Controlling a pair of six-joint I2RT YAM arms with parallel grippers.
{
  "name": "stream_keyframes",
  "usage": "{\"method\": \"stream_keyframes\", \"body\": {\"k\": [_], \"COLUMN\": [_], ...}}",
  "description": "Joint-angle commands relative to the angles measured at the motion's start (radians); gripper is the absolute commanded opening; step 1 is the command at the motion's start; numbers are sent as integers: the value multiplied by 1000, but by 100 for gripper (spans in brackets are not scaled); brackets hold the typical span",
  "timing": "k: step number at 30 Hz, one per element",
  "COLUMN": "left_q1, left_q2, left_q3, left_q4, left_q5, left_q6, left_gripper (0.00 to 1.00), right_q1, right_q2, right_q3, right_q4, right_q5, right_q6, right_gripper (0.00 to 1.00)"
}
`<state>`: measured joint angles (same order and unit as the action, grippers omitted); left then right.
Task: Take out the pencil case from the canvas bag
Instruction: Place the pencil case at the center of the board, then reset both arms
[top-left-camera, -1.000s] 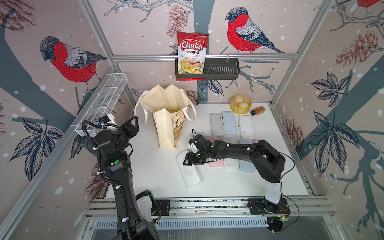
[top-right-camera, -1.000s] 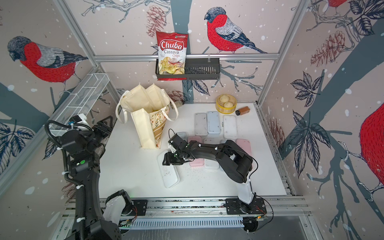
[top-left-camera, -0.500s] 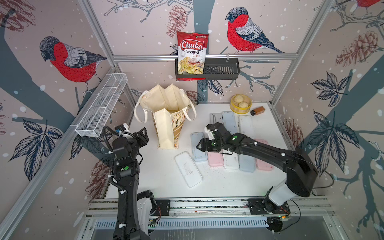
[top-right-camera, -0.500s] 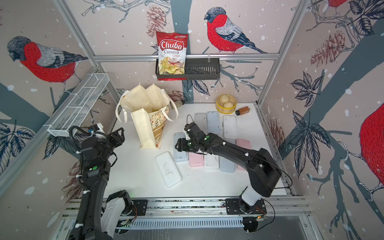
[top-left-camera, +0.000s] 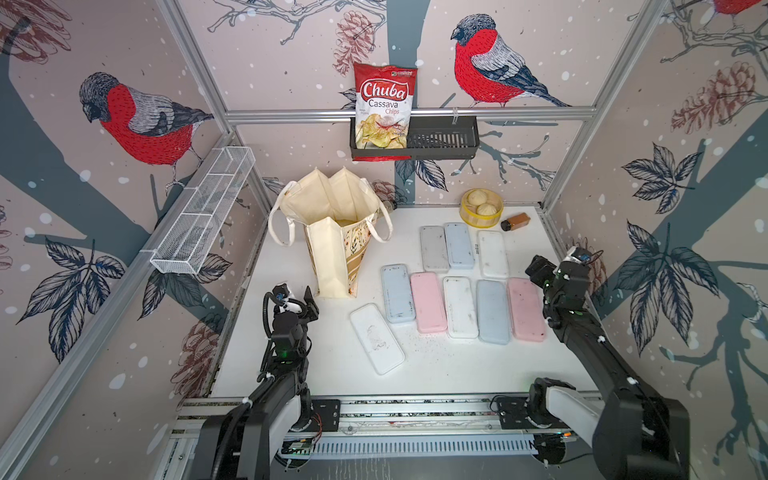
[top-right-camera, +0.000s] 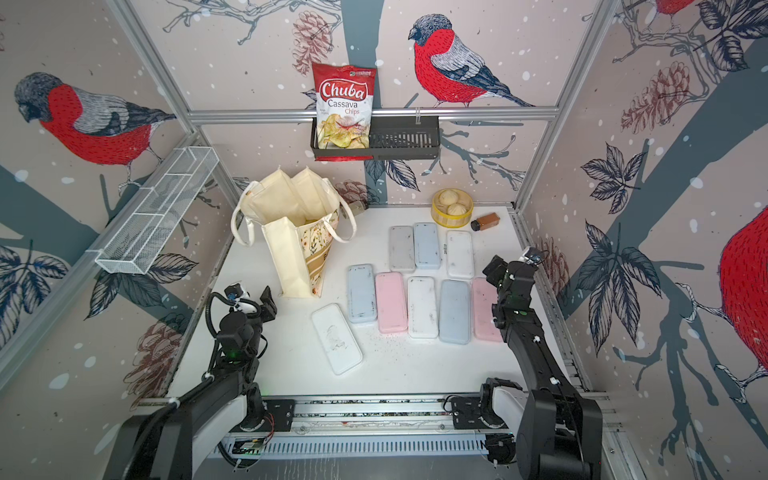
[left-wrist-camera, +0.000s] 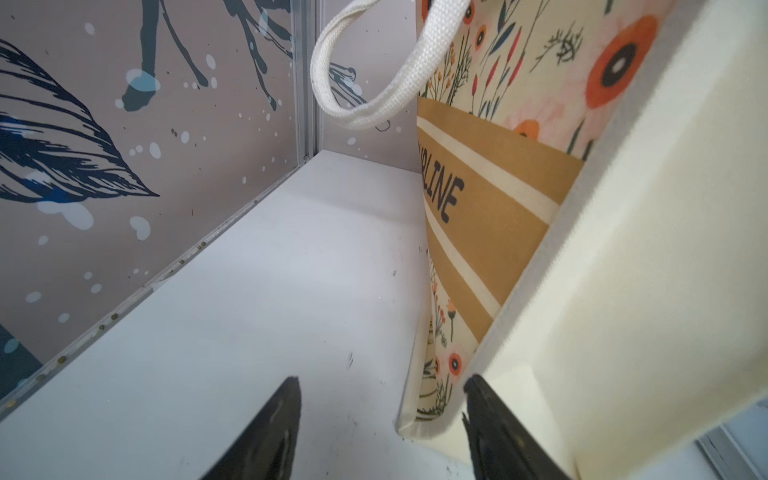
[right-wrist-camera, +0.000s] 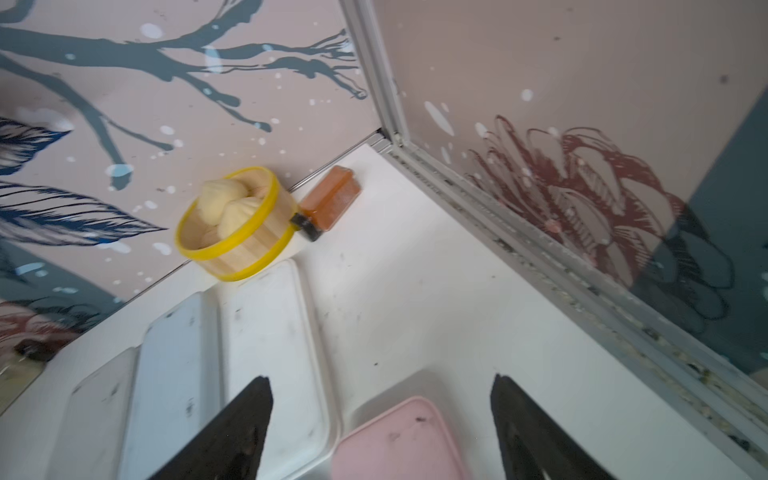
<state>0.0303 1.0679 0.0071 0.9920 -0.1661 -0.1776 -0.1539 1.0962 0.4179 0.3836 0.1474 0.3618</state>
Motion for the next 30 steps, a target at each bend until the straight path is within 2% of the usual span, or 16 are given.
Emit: {"method": "stream_keyframes", "body": {"k": [1,2,5,7,11,13,15,16,17,23,30], "left_q1": [7,9,10,9,15,18,17,17,16,-17,-18], "left_q2": [157,221,386,483,541,530,509,493,490,480,483], "left_q3": [-22,-23,4,10,-4,5,29,44,71,166,182], "left_q4": [410,506,639,722,807,773,700,646,599,416,387], "left_q5": [44,94,181,230,101,79,26,29,28,9,28], "left_q6": [57,91,133,153,96,84,65,71,78,115,124], "left_gripper": [64,64,65,66,77,80,91,97,99,99,100], "right_q1": [-12,-10,3,29,114,121,142,156,160,163,163], "right_q2": [53,75,185,241,351,409,404,399,415,405,405], "right_q3": [-114,-161,-256,-281,-297,-244,-182,-181,-189,-181,-182], "right_q4": [346,444,717,839,981,949,815,803,841,810,808], "right_q5": [-24,-32,-76,-141,-152,-153,-78,-44,-33,-24,-25], "right_q6": [-92,-92,-106,-170,-274,-283,-277,-282,-287,-283,-284], "right_gripper": [85,85,85,86,87,87,89,92,99,100,100]}}
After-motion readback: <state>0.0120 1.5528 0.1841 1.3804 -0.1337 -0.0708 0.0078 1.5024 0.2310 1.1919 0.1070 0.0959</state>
